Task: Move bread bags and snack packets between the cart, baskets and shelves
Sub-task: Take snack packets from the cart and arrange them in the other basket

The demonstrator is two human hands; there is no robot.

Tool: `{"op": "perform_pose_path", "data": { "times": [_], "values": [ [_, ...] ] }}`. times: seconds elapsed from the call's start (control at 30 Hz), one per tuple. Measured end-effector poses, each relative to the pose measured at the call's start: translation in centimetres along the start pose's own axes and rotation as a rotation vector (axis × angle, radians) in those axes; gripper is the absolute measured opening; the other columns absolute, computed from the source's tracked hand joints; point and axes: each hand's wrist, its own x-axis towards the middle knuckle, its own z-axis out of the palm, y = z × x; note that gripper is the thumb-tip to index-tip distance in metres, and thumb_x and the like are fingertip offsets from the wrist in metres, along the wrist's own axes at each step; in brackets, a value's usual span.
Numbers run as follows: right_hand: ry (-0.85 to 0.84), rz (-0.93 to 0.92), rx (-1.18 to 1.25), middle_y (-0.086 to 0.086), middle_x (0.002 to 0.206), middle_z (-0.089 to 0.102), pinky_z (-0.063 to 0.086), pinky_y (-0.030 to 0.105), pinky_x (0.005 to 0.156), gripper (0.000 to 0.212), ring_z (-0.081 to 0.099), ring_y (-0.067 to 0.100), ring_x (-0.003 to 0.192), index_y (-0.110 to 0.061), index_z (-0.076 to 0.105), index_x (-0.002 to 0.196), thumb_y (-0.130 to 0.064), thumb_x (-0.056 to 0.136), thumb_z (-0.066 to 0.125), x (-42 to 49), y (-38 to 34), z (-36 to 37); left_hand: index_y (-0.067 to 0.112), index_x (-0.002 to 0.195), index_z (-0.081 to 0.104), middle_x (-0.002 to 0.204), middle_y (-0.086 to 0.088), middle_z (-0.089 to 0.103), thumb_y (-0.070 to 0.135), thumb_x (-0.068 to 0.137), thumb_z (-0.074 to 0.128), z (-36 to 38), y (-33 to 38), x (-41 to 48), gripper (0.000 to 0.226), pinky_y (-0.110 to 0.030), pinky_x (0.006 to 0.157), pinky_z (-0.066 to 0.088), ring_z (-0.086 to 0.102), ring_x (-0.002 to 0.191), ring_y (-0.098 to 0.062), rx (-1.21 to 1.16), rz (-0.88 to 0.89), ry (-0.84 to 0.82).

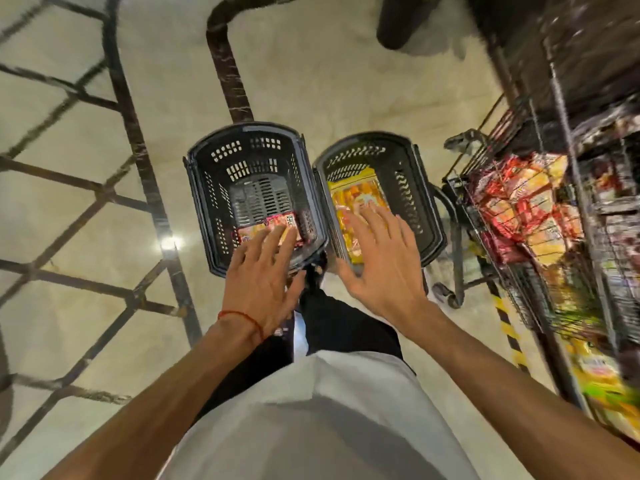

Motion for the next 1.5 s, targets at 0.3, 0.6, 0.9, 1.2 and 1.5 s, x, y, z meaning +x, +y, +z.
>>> {"op": "perform_pose_path", "data": {
  "times": [0.3, 0.6, 0.9, 1.2, 1.5],
  "values": [
    [0.133, 0.113, -0.026, 0.006, 0.159, 0.045, 0.025, 0.049, 0.126, 0.075, 0.033, 0.03, 0.151, -0.021, 0.043, 0.156, -0.056, 0.091, 0.056, -11.2, 1.8, -3.1, 0.019, 0.156, 0.037, 0.159, -0.011, 0.041, 0.059, 0.096, 0.047, -4.0, 4.1, -3.1, 0.073, -0.053, 0.117, 0.036, 0.037, 0.147, -0.034, 0.13, 0.265, 0.015],
    [0.266, 0.35, -0.016, 0.006, 0.158, 0.047, 0.026, 0.048, 0.125, 0.071, 0.034, 0.03, 0.152, -0.02, 0.046, 0.155, -0.054, 0.092, 0.057, -20.5, 10.6, -3.9, 0.022, 0.162, 0.022, 0.167, -0.01, 0.027, 0.064, 0.098, 0.033, -5.6, 15.3, -3.6, 0.078, -0.052, 0.123, 0.022, 0.026, 0.153, -0.033, 0.262, 0.489, 0.007],
    [0.3, 0.396, -0.036, 0.005, 0.16, 0.043, 0.02, 0.047, 0.127, 0.069, 0.031, 0.03, 0.152, -0.022, 0.045, 0.155, -0.056, 0.096, 0.052, -30.4, 26.2, -4.5, 0.02, 0.156, 0.04, 0.16, -0.01, 0.041, 0.059, 0.094, 0.041, -2.5, 34.5, -5.6, 0.073, -0.059, 0.114, 0.036, 0.037, 0.147, -0.037, 0.294, 0.557, 0.033],
    [0.332, 0.383, -0.086, 0.008, 0.161, 0.044, 0.019, 0.05, 0.128, 0.075, 0.031, 0.031, 0.154, -0.017, 0.045, 0.157, -0.054, 0.093, 0.058, -36.0, 40.9, -5.4, 0.025, 0.159, 0.032, 0.164, -0.006, 0.035, 0.064, 0.096, 0.042, 0.4, 49.8, -6.0, 0.076, -0.054, 0.119, 0.029, 0.031, 0.151, -0.031, 0.377, 0.545, 0.035],
    [0.213, 0.394, -0.151, 0.006, 0.163, 0.042, 0.016, 0.05, 0.129, 0.074, 0.029, 0.031, 0.154, -0.019, 0.044, 0.157, -0.062, 0.096, 0.046, -33.0, 52.4, -6.3, 0.024, 0.162, 0.026, 0.165, -0.009, 0.032, 0.065, 0.098, 0.037, 0.9, 58.9, 2.0, 0.077, -0.052, 0.122, 0.024, 0.028, 0.153, -0.033, 0.367, 0.582, 0.016]
  ]
}}
